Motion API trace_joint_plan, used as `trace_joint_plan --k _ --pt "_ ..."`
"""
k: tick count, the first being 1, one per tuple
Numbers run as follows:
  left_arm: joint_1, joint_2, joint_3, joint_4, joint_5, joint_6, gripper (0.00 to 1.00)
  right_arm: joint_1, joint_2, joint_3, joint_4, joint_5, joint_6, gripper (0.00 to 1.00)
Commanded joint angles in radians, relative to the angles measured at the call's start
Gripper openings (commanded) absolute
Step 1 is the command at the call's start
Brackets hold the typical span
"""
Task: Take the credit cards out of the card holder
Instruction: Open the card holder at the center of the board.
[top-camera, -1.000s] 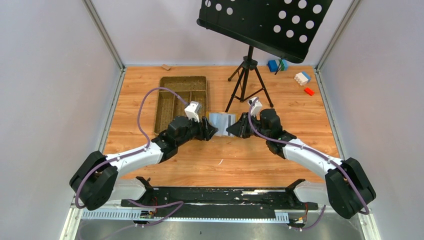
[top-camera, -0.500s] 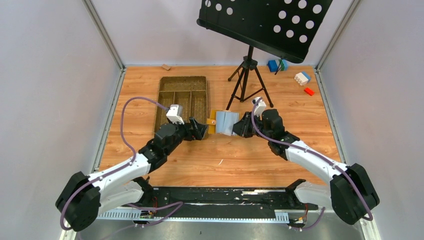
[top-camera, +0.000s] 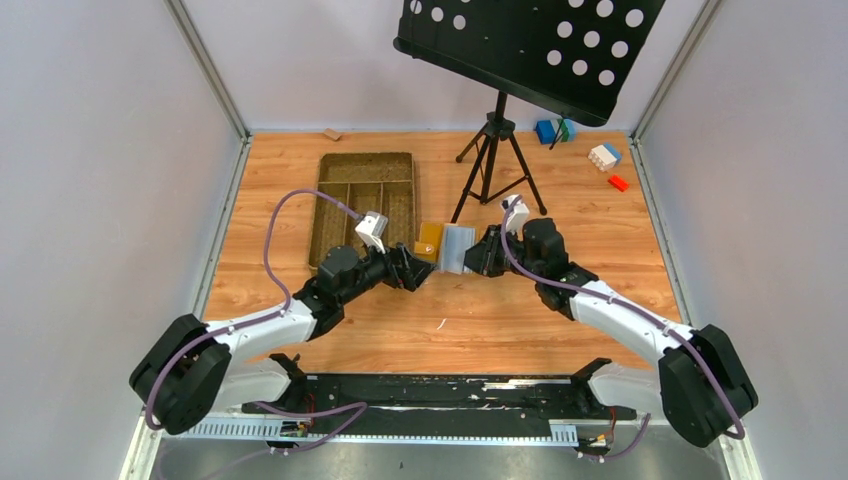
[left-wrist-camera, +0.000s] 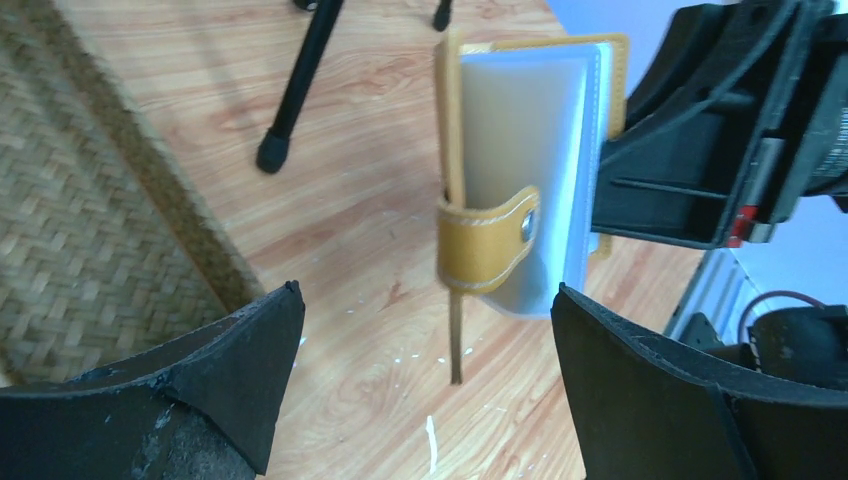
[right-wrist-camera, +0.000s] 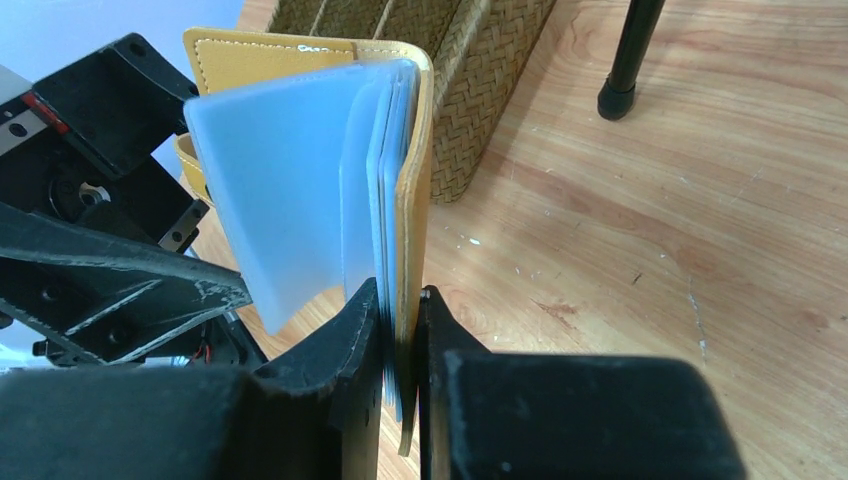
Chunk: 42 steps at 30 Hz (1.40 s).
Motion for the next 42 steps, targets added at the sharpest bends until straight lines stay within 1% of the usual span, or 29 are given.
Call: trace_joint_plan --k 1,5,8,13,23,25,28,31,34,35,39,42 --pt "-0.012 0.018 0.046 0.112 0.085 0.015 1.0 0.019 0.019 0.044 0.065 -0.049 -0.023 0.0" --pt "-0.048 0.049 0.09 0.054 0.081 0.062 1.0 0.053 0.039 0.071 0.043 -0.027 -0.041 0.0" --pt "-0.073 0.059 0.117 -0.005 0.032 0.097 1.0 0.071 0.048 0.083 0.035 -0.007 -0.044 0.0" --pt "-0.075 0.08 0.141 -0.082 -0.037 0.11 1.0 0.107 0.058 0.095 0.044 -0.006 -0.053 0.0" --pt "-0.092 0.14 0.197 -0.153 -0.029 0.139 1.0 0.139 0.058 0.109 0.037 0.015 -0.073 0.0" --pt "-0.092 0.147 0.2 -0.17 -0.056 0.13 1.0 0.141 0.057 0.111 0.027 0.023 -0.08 0.0" --pt "-0.076 0.155 0.203 -0.215 -0.122 0.101 0.95 0.14 0.046 0.11 0.006 0.056 -0.089 0.0" --pt "-0.028 0.156 0.188 -0.23 -0.125 0.046 0.93 0.141 0.031 0.105 0.0 0.074 -0.094 0.0" --pt "0.018 0.139 0.153 -0.207 -0.124 0.008 0.92 0.141 0.017 0.098 -0.004 0.092 -0.096 0.0" --pt "0.023 0.129 0.146 -0.209 -0.124 0.003 0.92 0.141 0.013 0.097 -0.005 0.099 -0.096 0.0" --pt "0.027 0.084 0.131 -0.232 -0.195 -0.001 0.9 0.14 0.0 0.093 -0.011 0.115 -0.096 0.0" --pt "0.031 0.041 0.105 -0.232 -0.235 -0.01 0.87 0.14 -0.007 0.09 -0.016 0.132 -0.096 0.0"
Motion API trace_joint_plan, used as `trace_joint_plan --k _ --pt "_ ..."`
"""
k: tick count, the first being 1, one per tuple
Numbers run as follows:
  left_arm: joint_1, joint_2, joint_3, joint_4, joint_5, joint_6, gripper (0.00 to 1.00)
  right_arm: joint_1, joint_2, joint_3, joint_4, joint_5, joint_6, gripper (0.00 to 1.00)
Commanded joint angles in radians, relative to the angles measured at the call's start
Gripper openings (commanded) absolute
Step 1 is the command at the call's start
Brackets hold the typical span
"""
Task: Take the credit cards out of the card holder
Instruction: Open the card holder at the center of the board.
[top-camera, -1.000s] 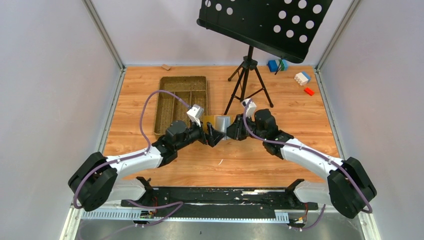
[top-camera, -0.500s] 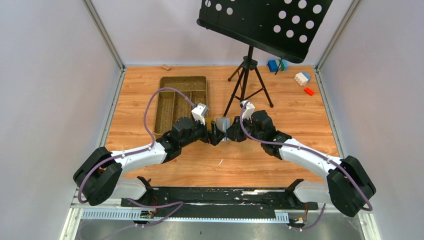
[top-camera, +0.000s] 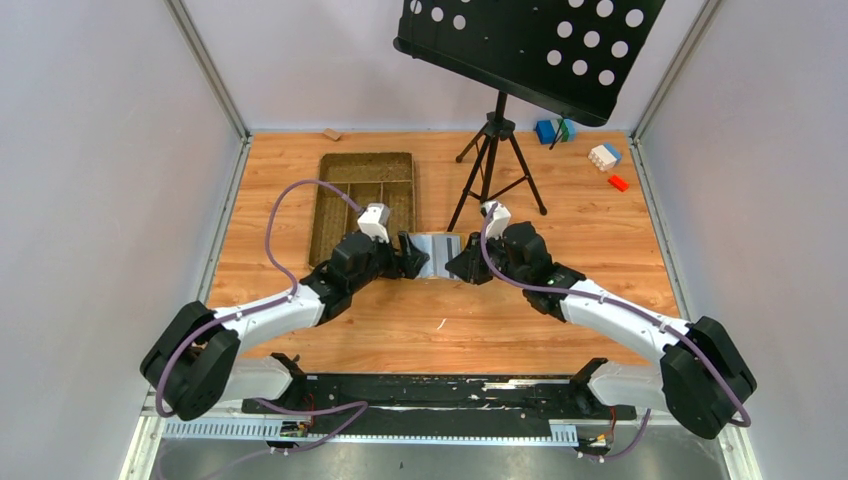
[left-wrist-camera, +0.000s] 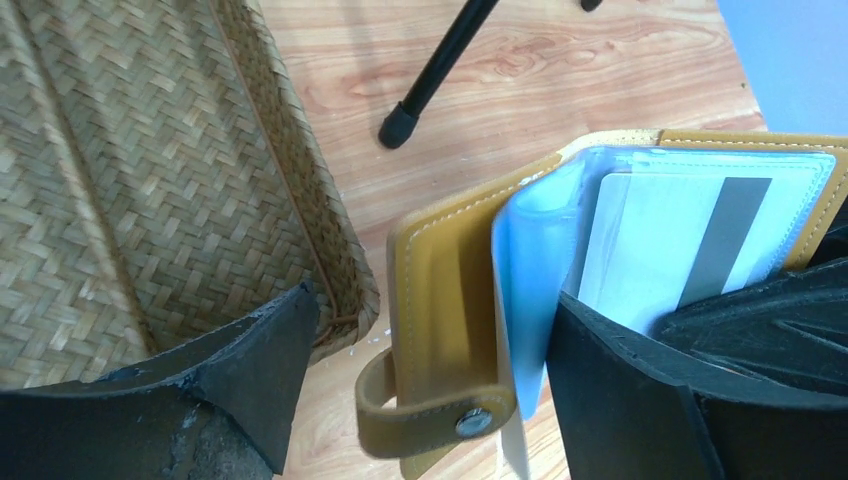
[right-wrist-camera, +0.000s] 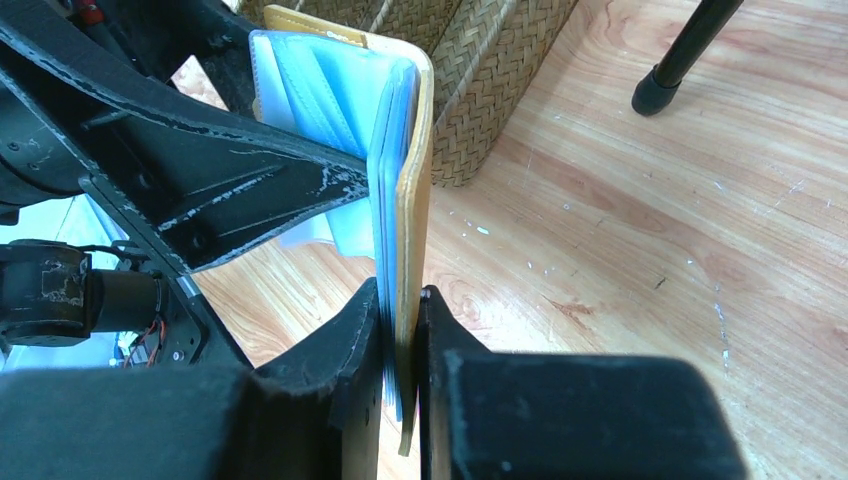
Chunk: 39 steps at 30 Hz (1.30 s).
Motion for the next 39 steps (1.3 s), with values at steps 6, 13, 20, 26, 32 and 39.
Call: trace_joint_plan --k 6,13,20,26,32,39 --pt "0.012 -0.184 -0.089 0.0 -0.194 -0.033 0.86 0.004 -0.04 0.052 -0.006 0.093 0.0 0.0" --pt "0.012 -0.21 -0.093 -0.024 -0.237 -0.039 0.88 0.003 -0.04 0.057 -0.024 0.121 -0.001 0.0" --pt "0.012 -0.242 -0.112 0.025 -0.178 -0.015 0.98 0.003 -0.009 0.089 -0.069 0.147 -0.008 0.0" --pt "0.012 -0.214 -0.152 0.221 0.014 0.01 1.0 0.003 0.008 0.099 -0.077 0.134 -0.012 0.0" --pt "0.012 -0.144 -0.116 0.215 0.07 0.007 1.0 0.003 -0.005 0.088 -0.056 0.111 -0.013 0.0" --pt "0.012 -0.066 -0.071 0.196 0.127 -0.003 1.0 0.003 -0.046 0.057 -0.014 0.09 -0.004 0.0"
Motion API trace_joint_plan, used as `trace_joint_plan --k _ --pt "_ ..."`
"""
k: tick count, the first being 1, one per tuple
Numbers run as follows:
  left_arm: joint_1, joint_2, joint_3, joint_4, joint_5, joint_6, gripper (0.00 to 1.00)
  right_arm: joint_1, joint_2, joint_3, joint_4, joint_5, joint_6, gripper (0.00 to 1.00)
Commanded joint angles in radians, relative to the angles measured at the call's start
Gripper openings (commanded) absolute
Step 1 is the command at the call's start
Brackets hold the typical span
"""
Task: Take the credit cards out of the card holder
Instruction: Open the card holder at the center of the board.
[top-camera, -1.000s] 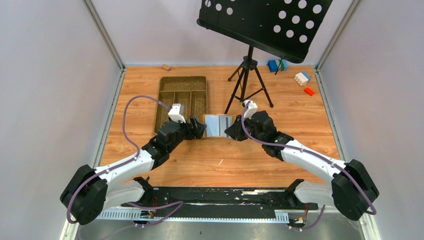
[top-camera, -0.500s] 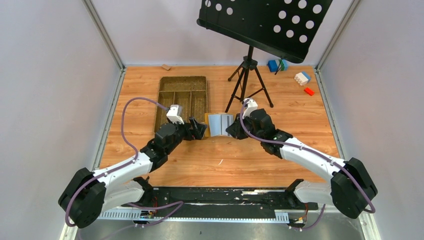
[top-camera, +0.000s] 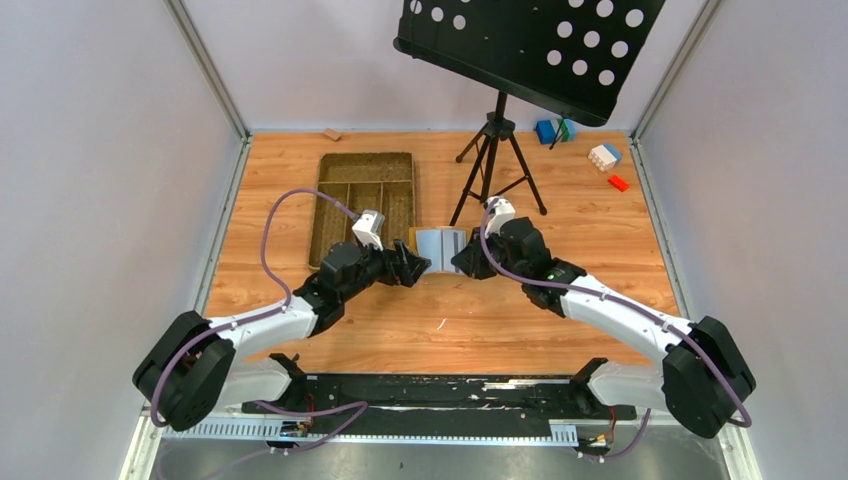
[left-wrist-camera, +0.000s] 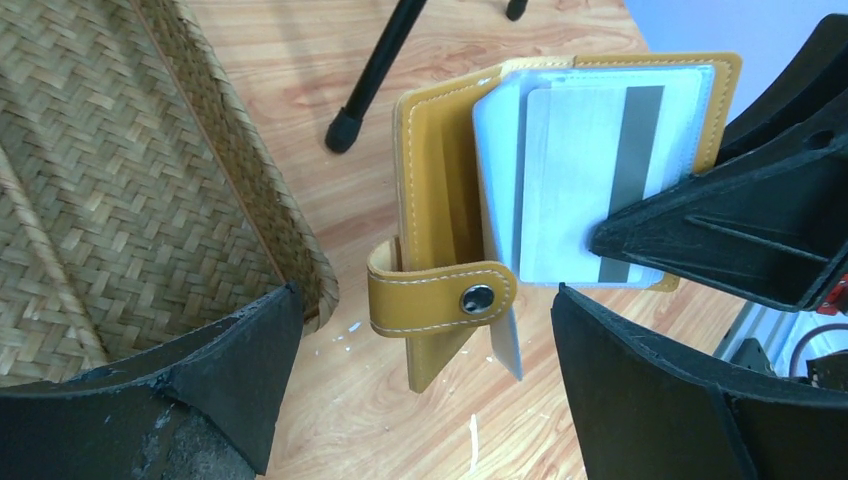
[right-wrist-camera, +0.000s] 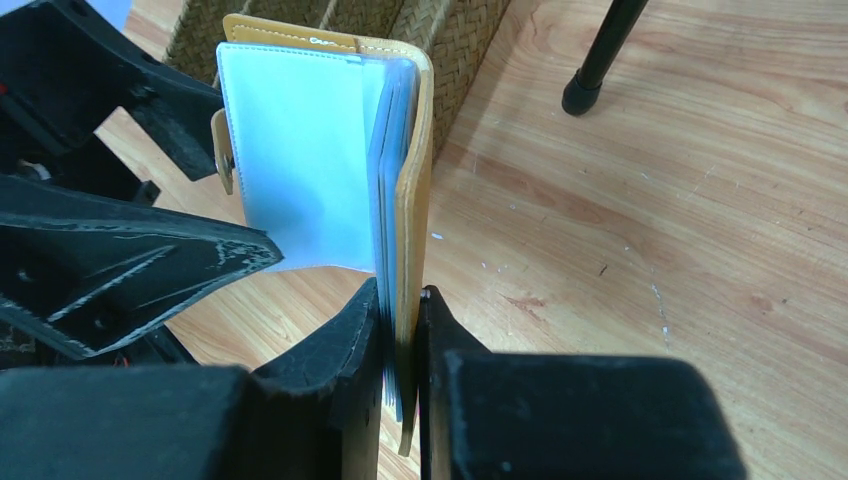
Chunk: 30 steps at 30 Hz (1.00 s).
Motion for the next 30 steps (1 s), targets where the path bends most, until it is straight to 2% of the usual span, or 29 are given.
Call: trace_joint_plan --k 1,6,11,14,15,23,25,28,30 --pt "0.003 0.028 0.057 0.022 0.045 0.002 1.0 0.004 -0.059 -0.004 0.103 -0.028 0.002 0.0" --pt "0.004 0.055 0.073 0.015 0.053 -0.011 0.94 -0.001 -0.085 -0.027 0.141 -0.063 0.014 0.0" --pt "0.005 0.062 0.075 0.028 0.059 -0.003 0.91 -0.022 -0.086 -0.049 0.212 -0.169 0.023 0.0" --pt "0.009 0.055 0.06 0.068 0.074 -0.013 0.84 -0.037 -0.085 -0.058 0.238 -0.209 0.034 0.0" --pt "0.011 0.05 0.052 0.081 0.076 -0.016 0.8 -0.043 -0.086 -0.063 0.245 -0.222 0.038 0.0" --pt "0.022 0.0 0.0 0.226 0.147 -0.035 0.21 -0.111 -0.036 -0.09 0.358 -0.391 0.098 0.02" --pt "0.022 -0.011 -0.003 0.223 0.151 -0.03 0.1 -0.116 -0.019 -0.088 0.364 -0.403 0.097 0.11" --pt "0.022 -0.035 -0.02 0.245 0.15 -0.034 0.01 -0.116 -0.021 -0.102 0.378 -0.393 0.094 0.44" --pt "0.022 -0.042 -0.027 0.274 0.17 -0.043 0.0 -0.116 -0.029 -0.109 0.388 -0.39 0.094 0.54"
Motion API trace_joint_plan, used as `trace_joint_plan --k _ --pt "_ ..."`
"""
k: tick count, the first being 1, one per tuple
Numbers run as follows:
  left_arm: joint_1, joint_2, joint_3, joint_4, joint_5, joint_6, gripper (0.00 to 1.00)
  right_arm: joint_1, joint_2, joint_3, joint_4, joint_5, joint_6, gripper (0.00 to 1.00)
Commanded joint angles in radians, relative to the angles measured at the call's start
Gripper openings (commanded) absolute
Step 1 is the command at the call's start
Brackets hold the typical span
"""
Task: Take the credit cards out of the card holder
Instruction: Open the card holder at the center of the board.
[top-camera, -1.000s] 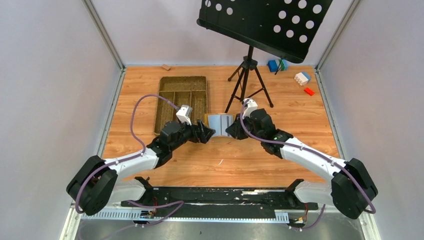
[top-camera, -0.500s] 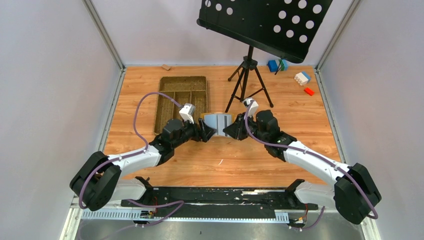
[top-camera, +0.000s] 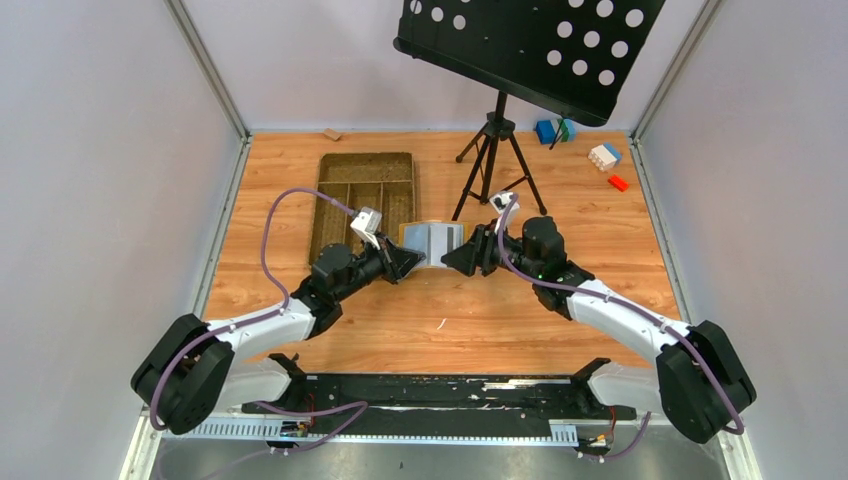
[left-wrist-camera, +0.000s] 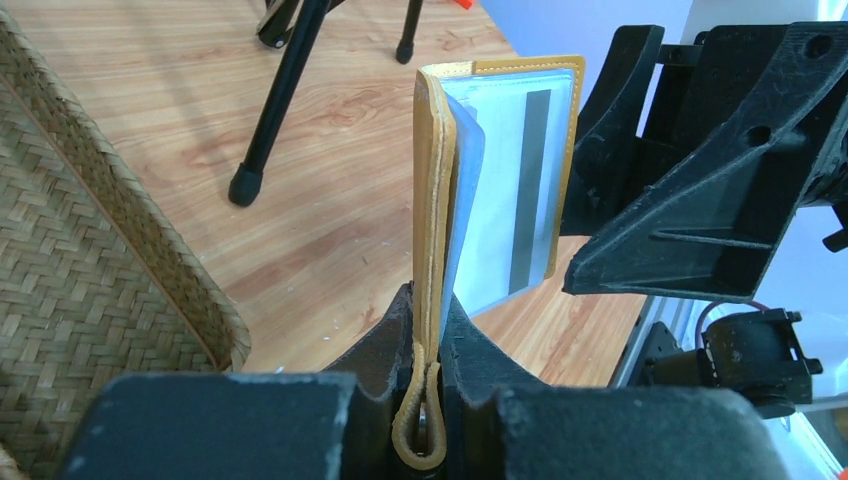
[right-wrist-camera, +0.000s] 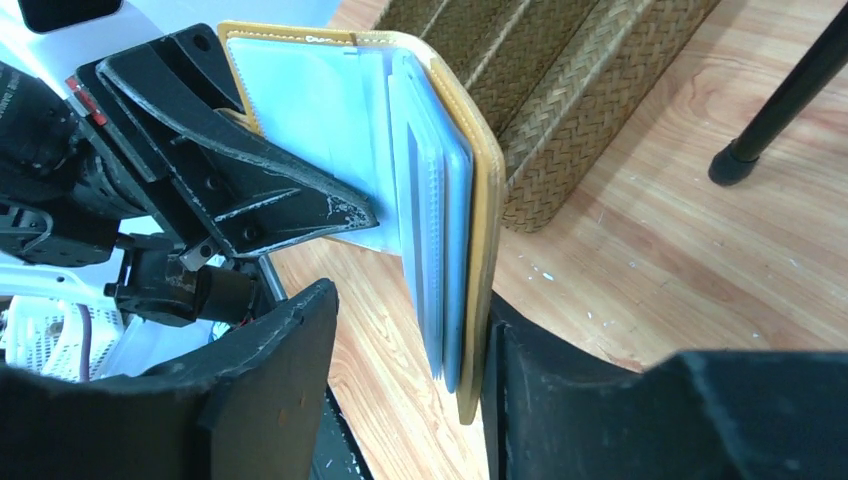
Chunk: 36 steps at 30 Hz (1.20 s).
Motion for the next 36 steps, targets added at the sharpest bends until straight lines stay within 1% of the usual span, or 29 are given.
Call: trace_joint_plan --k 1,4,10,12,13,14,16,17,18,20,23,25,27,29,32,33,36 --pt "0.008 -0.042 -0.016 0.119 0.028 -0.008 0.0 -0.002 -0.011 -0.016 0.09 -0.04 0.01 0.55" --pt "0.008 -0.028 -0.012 0.133 0.041 -0.022 0.0 -0.003 -0.012 -0.016 0.094 -0.044 0.011 0.48" --pt "0.008 0.023 0.004 0.185 0.108 -0.061 0.0 -0.002 0.014 -0.006 0.097 -0.06 0.018 0.46" --pt "0.009 0.036 0.009 0.191 0.118 -0.069 0.0 -0.002 0.016 -0.005 0.099 -0.063 0.019 0.38" --pt "0.009 0.037 0.008 0.189 0.113 -0.068 0.0 -0.002 0.015 -0.006 0.099 -0.064 0.02 0.25" --pt "0.009 0.035 0.009 0.177 0.101 -0.064 0.0 -0.002 0.013 -0.006 0.097 -0.061 0.019 0.17" --pt "0.01 0.016 0.014 0.084 0.041 -0.048 0.0 -0.003 0.003 -0.008 0.089 -0.048 0.019 0.07" --pt "0.012 0.0 0.019 0.018 -0.005 -0.035 0.03 -0.002 -0.003 -0.008 0.08 -0.032 0.017 0.02" --pt "0.012 -0.021 0.023 -0.042 -0.058 -0.022 0.1 -0.002 -0.008 -0.008 0.069 -0.025 0.016 0.0" --pt "0.013 -0.051 0.032 -0.154 -0.19 -0.012 0.37 -0.003 -0.01 0.0 0.046 0.001 0.011 0.0" --pt "0.015 -0.069 0.053 -0.262 -0.292 -0.011 0.58 -0.003 0.001 0.019 -0.015 0.054 0.001 0.0" --pt "0.015 -0.074 0.076 -0.332 -0.346 -0.017 0.62 -0.002 0.016 0.041 -0.081 0.099 -0.011 0.0" --pt "0.015 -0.104 0.094 -0.413 -0.414 -0.019 0.64 -0.003 0.025 0.054 -0.107 0.117 -0.02 0.0" --pt "0.015 -0.159 0.079 -0.404 -0.414 0.003 0.64 -0.002 0.025 0.054 -0.102 0.111 -0.023 0.0" --pt "0.013 -0.24 0.007 -0.246 -0.309 0.023 0.63 -0.001 0.019 0.054 -0.108 0.128 -0.023 0.0" --pt "0.012 -0.258 -0.018 -0.176 -0.248 0.022 0.62 0.0 0.019 0.054 -0.11 0.133 -0.025 0.0" --pt "0.005 -0.258 -0.037 -0.039 -0.098 0.034 0.56 -0.002 0.025 0.055 -0.101 0.113 -0.026 0.0"
